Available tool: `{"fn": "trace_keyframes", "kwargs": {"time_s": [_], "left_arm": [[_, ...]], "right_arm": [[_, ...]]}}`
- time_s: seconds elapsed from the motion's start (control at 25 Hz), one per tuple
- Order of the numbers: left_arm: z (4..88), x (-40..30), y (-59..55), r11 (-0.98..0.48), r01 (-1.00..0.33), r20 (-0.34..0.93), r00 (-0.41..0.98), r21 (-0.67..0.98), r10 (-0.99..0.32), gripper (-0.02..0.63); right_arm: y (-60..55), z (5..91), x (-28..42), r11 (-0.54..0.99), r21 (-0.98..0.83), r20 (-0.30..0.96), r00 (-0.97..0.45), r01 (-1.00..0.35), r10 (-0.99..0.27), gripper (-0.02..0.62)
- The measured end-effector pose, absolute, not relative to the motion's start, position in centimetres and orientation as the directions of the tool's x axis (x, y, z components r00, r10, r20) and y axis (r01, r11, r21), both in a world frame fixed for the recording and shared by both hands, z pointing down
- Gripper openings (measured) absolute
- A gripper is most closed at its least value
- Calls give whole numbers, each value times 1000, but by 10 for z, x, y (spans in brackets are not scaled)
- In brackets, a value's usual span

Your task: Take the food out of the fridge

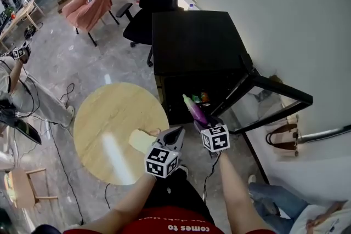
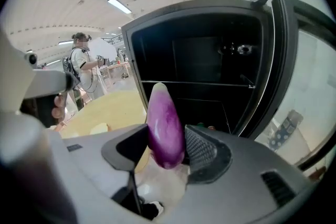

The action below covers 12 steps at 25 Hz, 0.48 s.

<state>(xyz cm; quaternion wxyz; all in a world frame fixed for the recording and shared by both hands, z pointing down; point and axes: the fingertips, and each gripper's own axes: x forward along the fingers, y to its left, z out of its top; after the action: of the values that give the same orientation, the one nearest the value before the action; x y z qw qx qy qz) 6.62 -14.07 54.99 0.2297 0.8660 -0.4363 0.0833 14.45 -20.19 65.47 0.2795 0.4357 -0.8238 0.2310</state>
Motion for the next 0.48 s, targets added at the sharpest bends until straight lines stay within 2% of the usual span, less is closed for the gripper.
{"fn": "trace_keyframes", "kwargs": {"time_s": [0.24,0.48], "left_arm": [[542,64,-130,-540,-774,339,631,330,-698,7],[517,63,-119,-589,-746,285,665,312,-691,6]], "right_arm": [[-177,623,143,500,-159,631,-477,-851,-611,221],[-157,573,140,461,-202,546,-490,-864,-680,221]]}}
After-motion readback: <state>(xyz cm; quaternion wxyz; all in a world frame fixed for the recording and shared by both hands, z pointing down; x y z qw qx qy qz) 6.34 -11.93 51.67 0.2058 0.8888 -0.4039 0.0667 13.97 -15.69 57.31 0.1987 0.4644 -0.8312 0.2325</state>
